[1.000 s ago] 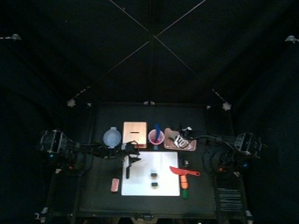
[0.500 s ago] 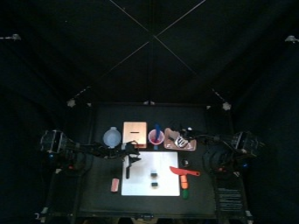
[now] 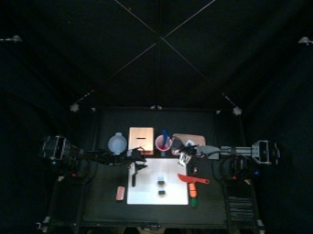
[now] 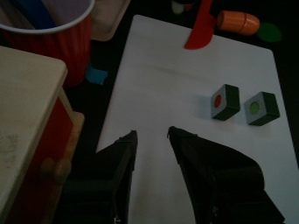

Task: Place sushi on board then cut the sushi with the knife then place the pieces on the plate
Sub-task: Place the 4 sushi pieces on the plate

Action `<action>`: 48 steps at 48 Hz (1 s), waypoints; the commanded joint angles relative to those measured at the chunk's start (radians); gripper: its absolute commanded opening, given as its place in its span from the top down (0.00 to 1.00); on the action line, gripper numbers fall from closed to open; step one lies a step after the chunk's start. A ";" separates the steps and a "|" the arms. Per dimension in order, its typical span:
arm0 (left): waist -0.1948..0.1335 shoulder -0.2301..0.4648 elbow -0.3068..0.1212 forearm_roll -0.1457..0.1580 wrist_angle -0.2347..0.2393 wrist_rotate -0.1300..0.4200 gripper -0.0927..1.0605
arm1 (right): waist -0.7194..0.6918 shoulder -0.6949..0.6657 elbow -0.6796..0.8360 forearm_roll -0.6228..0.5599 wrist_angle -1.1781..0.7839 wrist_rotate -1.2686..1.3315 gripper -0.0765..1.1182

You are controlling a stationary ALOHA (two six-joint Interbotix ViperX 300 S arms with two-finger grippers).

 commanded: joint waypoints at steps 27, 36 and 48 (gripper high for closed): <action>0.005 -0.002 -0.012 0.000 -0.005 -0.003 0.27 | 0.298 0.210 -0.202 0.003 -0.110 0.005 0.30; 0.003 0.005 -0.012 0.000 -0.005 -0.002 0.27 | 0.334 0.270 -0.245 0.028 -0.118 0.005 0.30; 0.005 0.017 -0.014 0.000 -0.005 0.002 0.27 | 0.336 0.324 -0.276 0.072 -0.117 0.006 0.29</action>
